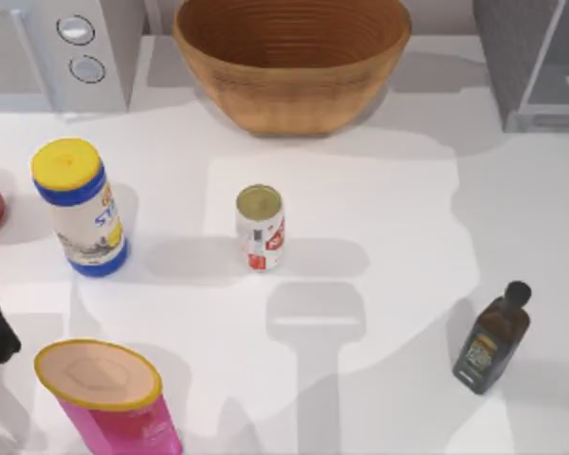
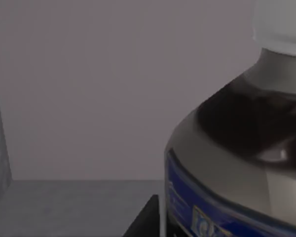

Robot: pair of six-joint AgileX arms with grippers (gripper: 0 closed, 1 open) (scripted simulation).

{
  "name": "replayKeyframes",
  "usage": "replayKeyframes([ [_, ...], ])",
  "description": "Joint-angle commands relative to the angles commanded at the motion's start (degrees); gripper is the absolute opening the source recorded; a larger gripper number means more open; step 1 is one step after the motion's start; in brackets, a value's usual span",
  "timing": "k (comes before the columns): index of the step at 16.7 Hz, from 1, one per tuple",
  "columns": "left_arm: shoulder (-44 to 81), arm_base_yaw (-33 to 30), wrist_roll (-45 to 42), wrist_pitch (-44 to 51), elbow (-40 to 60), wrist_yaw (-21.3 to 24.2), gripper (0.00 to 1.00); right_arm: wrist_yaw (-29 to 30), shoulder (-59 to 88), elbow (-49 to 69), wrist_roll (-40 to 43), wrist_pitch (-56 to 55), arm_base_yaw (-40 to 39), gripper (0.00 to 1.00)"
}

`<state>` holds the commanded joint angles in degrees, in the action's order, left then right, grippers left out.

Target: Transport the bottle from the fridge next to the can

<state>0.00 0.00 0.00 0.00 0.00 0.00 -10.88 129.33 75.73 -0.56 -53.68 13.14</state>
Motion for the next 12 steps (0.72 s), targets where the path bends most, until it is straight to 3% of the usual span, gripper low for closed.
replayKeyframes([
  [6,0.0,0.0,0.0,0.0,0.0,0.0,1.0,-0.1,-5.47,2.19,-0.06,7.79,-0.01,0.0],
  [12,0.0,0.0,0.0,0.0,0.0,0.0,1.0,-0.23,-6.28,1.3,-0.16,7.55,0.15,0.0],
])
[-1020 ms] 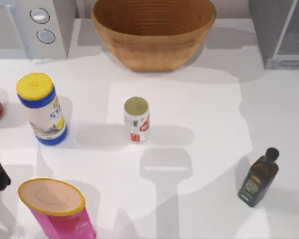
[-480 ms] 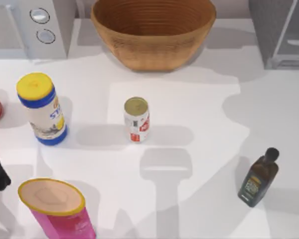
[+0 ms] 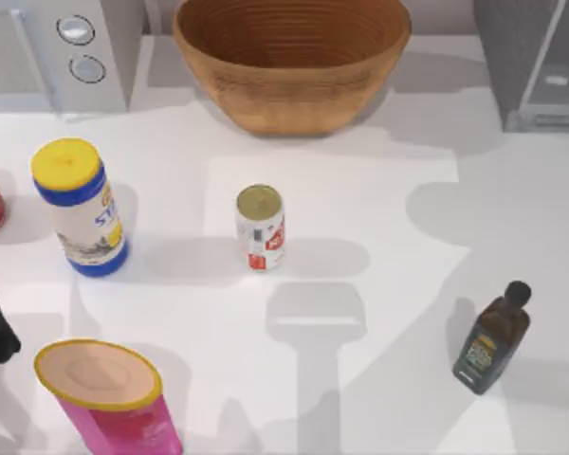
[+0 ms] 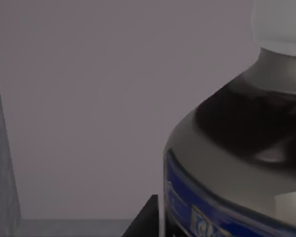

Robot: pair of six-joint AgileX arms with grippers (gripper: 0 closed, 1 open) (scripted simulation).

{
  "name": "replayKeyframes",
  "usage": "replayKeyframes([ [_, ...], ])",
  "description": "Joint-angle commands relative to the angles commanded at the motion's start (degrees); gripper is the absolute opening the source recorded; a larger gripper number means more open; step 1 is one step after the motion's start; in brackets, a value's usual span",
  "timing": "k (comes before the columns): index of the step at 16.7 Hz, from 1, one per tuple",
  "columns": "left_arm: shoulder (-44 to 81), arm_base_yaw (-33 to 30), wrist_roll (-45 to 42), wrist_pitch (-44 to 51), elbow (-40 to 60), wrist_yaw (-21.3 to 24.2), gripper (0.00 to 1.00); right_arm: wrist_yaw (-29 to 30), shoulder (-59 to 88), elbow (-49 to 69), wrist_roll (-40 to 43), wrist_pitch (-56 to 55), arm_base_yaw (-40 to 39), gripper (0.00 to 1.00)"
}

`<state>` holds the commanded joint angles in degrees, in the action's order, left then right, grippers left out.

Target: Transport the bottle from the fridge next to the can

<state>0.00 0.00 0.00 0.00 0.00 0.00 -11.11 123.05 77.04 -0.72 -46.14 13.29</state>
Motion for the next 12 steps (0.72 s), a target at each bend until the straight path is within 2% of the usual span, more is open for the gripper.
replayKeyframes([
  [3,0.0,0.0,0.0,0.0,0.0,0.0,1.0,-0.87,-4.42,-5.64,-0.06,-2.09,0.81,0.0],
  [9,0.0,0.0,0.0,0.0,0.0,0.0,1.0,-3.83,-17.45,-27.29,-0.11,-8.43,3.45,0.0],
  [12,0.0,0.0,0.0,0.0,0.0,0.0,1.0,-4.94,-22.27,-33.97,-0.11,-10.94,4.53,0.0],
])
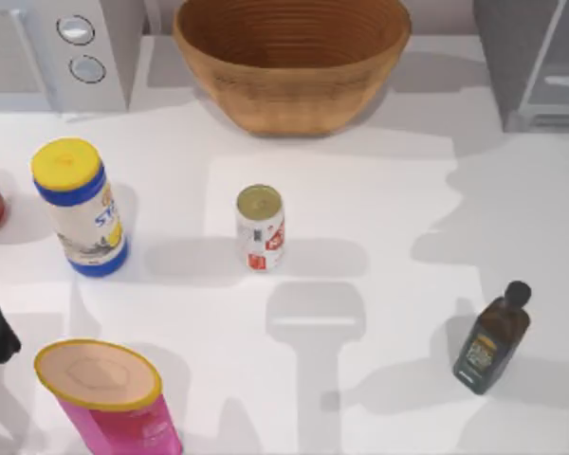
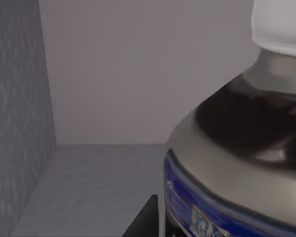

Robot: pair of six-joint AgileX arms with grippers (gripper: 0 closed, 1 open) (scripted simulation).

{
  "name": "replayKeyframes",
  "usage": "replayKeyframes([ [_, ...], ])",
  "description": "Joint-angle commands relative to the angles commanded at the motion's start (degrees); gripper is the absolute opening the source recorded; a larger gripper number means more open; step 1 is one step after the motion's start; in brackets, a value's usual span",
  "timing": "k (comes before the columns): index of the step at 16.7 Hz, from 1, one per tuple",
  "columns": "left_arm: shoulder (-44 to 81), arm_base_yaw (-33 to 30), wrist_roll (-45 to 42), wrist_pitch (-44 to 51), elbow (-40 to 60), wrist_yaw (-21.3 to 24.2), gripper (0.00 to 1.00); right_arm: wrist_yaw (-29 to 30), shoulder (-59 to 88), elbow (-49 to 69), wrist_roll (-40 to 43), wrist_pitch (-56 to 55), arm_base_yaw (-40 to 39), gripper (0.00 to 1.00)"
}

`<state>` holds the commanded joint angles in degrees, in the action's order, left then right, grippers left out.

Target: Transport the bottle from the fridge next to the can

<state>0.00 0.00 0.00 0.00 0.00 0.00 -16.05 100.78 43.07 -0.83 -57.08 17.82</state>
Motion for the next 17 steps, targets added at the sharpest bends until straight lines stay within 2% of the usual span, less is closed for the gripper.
replayKeyframes([
  [6,0.0,0.0,0.0,0.0,0.0,0.0,1.0,-0.14,-0.84,-1.22,-0.09,-0.53,-0.13,0.0],
  [9,0.0,0.0,0.0,0.0,0.0,0.0,1.0,3.59,-0.87,-0.22,0.24,-0.78,-3.85,0.0],
  [12,0.0,0.0,0.0,0.0,0.0,0.0,1.0,12.15,-0.24,1.04,0.75,-1.66,-12.94,0.0],
  [17,0.0,0.0,0.0,0.0,0.0,0.0,1.0,31.76,2.63,1.38,1.21,-5.88,-34.4,0.0],
])
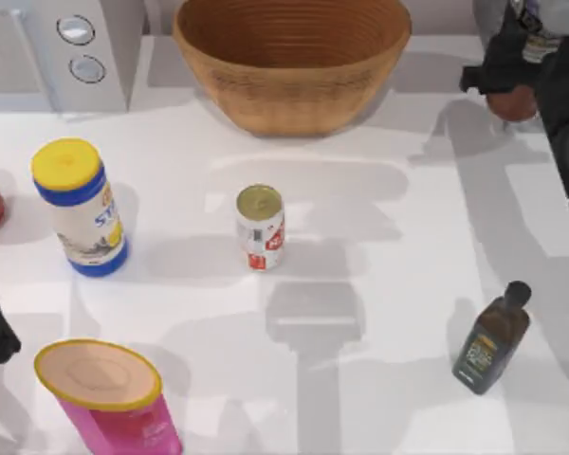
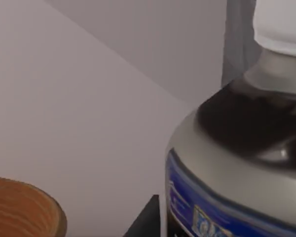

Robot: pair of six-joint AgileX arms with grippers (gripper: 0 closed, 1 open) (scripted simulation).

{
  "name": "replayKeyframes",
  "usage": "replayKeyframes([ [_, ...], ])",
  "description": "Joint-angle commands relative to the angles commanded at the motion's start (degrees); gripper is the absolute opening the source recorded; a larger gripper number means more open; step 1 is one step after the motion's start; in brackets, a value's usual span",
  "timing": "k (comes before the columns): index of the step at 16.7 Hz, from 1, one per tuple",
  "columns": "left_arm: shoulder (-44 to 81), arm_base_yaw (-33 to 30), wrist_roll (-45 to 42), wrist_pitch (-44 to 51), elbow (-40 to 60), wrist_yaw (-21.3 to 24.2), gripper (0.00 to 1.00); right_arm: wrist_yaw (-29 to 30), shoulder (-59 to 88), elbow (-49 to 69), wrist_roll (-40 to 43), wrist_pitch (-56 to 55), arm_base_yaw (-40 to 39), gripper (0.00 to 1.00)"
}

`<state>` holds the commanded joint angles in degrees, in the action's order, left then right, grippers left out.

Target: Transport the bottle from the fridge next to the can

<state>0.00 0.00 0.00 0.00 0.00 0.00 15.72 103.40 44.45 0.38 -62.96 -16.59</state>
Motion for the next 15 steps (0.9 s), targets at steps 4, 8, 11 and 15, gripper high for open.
replayKeyframes([
  [4,0.0,0.0,0.0,0.0,0.0,0.0,1.0,15.08,3.77,-2.4,-0.26,-5.72,-16.04,0.0],
  [8,0.0,0.0,0.0,0.0,0.0,0.0,1.0,25.45,7.91,-6.53,-0.86,-11.3,-24.62,0.0],
  [11,0.0,0.0,0.0,0.0,0.0,0.0,1.0,28.41,9.68,-8.57,-1.13,-13.34,-25.72,0.0],
  [15,0.0,0.0,0.0,0.0,0.0,0.0,1.0,28.26,9.57,-8.43,-1.23,-13.19,-25.49,0.0],
])
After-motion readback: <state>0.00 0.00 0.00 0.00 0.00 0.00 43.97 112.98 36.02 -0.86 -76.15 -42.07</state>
